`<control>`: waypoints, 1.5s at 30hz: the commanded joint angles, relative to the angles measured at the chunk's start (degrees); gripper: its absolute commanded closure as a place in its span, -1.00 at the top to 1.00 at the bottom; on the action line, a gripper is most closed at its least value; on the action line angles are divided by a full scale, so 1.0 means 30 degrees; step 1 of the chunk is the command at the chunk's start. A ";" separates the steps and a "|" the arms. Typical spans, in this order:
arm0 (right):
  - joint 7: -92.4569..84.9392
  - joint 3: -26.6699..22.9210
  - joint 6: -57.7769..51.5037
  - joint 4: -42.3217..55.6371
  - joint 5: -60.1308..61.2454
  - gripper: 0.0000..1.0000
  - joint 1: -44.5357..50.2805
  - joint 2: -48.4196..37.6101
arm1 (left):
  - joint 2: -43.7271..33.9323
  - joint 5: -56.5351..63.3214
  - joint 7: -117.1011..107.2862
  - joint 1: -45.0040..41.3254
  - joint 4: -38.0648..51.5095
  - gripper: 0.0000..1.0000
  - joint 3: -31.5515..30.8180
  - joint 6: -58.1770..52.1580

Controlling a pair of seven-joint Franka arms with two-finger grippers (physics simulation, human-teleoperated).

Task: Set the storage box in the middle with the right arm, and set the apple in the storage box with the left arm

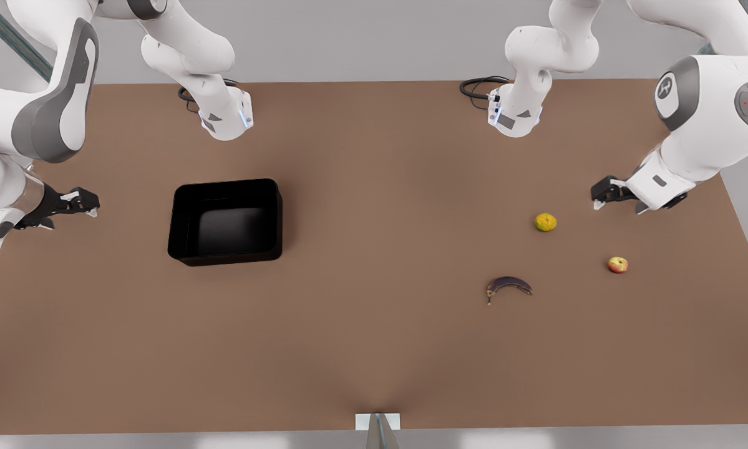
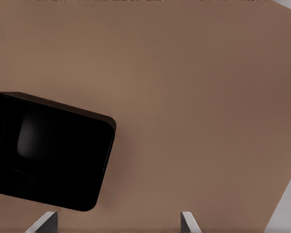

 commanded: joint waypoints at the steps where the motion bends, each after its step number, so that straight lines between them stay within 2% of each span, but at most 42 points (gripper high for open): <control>1: 0.0000 -0.0001 0.0000 0.0000 0.0000 1.00 0.0000 -0.0001 | 0.0002 0.0001 -0.0025 -0.0571 0.0004 1.00 0.0000 -0.0002; 3: 0.0029 -0.0001 -0.0059 -0.0087 0.0029 1.00 0.0000 0.0057 | 0.0382 0.0060 -0.0054 -0.0542 0.0004 1.00 0.0058 -0.0293; 5: 0.1665 0.0087 -0.0496 -0.0293 0.0058 1.00 0.0205 0.1520 | 0.0822 0.0001 -0.1692 -0.0542 0.0120 1.00 0.0848 -0.0764; 6: 0.3042 0.0961 -0.0849 -0.0409 0.0059 1.00 0.0205 0.2281 | 0.0881 -0.0348 -0.2977 -0.0513 0.0150 1.00 0.1053 -0.1287; 9: 0.4041 0.1581 0.3924 -0.5943 0.0147 1.00 0.0234 0.0880 | 0.2813 -0.4771 -1.3056 -0.0454 0.0179 1.00 0.2899 -0.1233; 10: 0.4394 0.1581 0.4858 -0.7726 0.0176 1.00 0.0264 -0.0172 | 0.3252 -0.5999 -1.3882 -0.0454 0.0179 1.00 0.3308 -0.1030; 12: 0.4482 0.1552 0.7467 -1.1654 0.0176 1.00 0.0205 -0.2518 | 0.4598 -1.1180 -1.4787 0.1182 0.0121 1.00 0.4275 -0.0793; 14: 0.4482 0.0499 1.0511 -1.4614 0.0205 1.00 0.0117 -0.3136 | 0.7498 -1.5870 -1.5670 0.3351 0.0033 1.00 0.4394 -0.0561; 16: 0.4512 -0.0030 1.1250 -1.5293 0.0264 1.00 0.0088 -0.2902 | 0.9435 -1.9624 -1.5670 0.4819 -0.0727 1.00 0.4394 0.0173; 18: 0.4482 -0.0352 1.1484 -1.5264 0.0908 1.00 0.0117 -0.2200 | 1.0050 -2.1647 -1.5699 0.5317 -0.2309 1.00 0.4394 0.1080; 22: 0.4482 -0.0850 1.2481 -1.5175 0.0908 1.00 0.0117 -0.0792 | 1.0959 -2.2411 -1.5435 0.6782 -0.2633 1.00 0.4423 0.1140; 27: 0.4512 -0.0850 1.2656 -1.5321 0.0967 1.00 0.0556 -0.0910 | 1.1544 -2.1796 -1.4820 0.7983 -0.2662 1.00 0.4423 0.0291; 30: 0.4512 -0.0821 1.5234 -1.7050 0.0996 1.00 0.0996 -0.1232 | 1.1985 -2.1766 -1.4732 0.7983 -0.2662 1.00 0.4453 -0.0618; 37: 0.4483 -0.0850 1.5147 -1.7519 0.0996 1.00 0.0967 -0.0704 | 1.4561 -2.1766 -1.2271 0.8745 -0.1990 1.00 0.4922 -0.0178; 45: 0.4482 -0.0821 1.5264 -1.7461 0.0996 1.00 0.0996 0.0292 | 1.5704 -2.2060 -1.1539 1.0033 -0.1170 1.00 0.4922 -0.0061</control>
